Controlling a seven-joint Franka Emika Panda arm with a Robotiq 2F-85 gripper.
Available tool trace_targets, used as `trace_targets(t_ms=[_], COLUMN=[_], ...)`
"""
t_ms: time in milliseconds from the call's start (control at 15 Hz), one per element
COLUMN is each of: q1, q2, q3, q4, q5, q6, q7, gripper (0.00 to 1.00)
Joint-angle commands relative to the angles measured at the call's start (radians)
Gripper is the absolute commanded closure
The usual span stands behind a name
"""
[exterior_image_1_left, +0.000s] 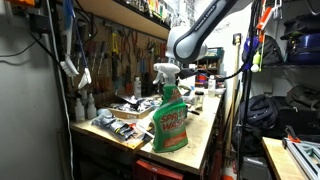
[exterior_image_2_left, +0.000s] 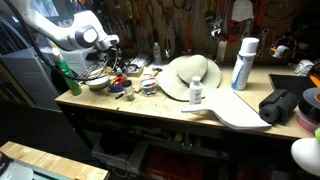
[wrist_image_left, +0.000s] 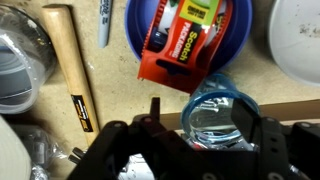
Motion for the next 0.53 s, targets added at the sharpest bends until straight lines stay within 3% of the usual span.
trace_targets(t_ms=[0, 267, 467], q1=[0.007, 0.002, -0.002], q2=[0.043, 0.074, 0.094], q3=[-0.016, -0.025, -0.018], q4=[0.041, 0.076, 0.086], q5=[0.06, 0.095, 0.125], q6=[0.01, -0.002, -0.005], q7=[-0.003, -0.01, -0.025], gripper=[0.24, 0.27, 0.44])
